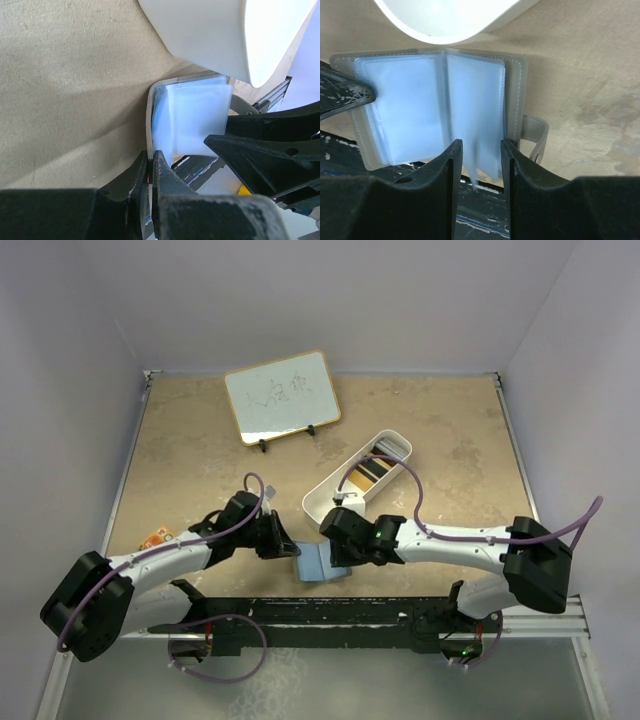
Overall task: Put the credit cards into the card holder
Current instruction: Open the card holder at the center of the board.
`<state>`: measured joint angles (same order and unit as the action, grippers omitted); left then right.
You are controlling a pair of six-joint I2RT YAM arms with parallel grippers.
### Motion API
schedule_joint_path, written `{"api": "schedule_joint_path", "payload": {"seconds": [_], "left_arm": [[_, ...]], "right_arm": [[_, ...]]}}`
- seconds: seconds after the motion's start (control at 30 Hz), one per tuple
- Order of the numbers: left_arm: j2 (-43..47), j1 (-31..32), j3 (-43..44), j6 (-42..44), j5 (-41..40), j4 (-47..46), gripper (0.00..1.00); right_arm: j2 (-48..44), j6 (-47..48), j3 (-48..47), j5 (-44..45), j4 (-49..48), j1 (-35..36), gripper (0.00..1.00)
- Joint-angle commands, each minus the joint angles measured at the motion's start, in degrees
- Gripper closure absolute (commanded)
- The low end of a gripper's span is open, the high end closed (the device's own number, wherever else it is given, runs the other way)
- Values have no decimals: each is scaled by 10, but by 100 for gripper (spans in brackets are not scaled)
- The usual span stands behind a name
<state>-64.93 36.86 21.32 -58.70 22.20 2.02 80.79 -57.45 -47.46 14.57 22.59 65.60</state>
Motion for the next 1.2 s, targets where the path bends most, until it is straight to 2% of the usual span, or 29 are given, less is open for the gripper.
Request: {"api": "schedule_joint_path", "payload": {"seconds": [0.0, 0.17, 0.23, 0.37, 0.6, 0.67, 0.87, 1.07, 1.17], "left_arm": [[-10, 0, 24, 24, 16, -9, 100], [-11, 0, 27, 23, 5, -9, 99], [-13, 0, 28, 22, -1, -9, 94], [-23, 0, 32, 20, -9, -13, 83], [-59, 0, 48, 24, -25, -14, 77], [-64, 0, 51, 24, -29, -16, 80], [-48, -1, 48, 23, -27, -18, 100], [-43, 0, 47, 35, -8, -19, 100], [-48, 0, 52, 43, 3, -16, 100]], "right_arm": [[-14, 2, -1, 32, 32, 0, 62], [-17, -3, 26, 33, 17, 0, 74], [-21, -7, 36, 32, 12, 0, 77], [-35, -14, 60, 27, -12, 0, 78], [-49, -27, 97, -2, -55, 0, 78], [-53, -27, 101, -7, -60, 1, 79], [-58, -14, 101, -6, -51, 0, 79], [-119, 71, 74, 7, -29, 0, 72], [-166, 126, 50, 44, -15, -1, 70]]}}
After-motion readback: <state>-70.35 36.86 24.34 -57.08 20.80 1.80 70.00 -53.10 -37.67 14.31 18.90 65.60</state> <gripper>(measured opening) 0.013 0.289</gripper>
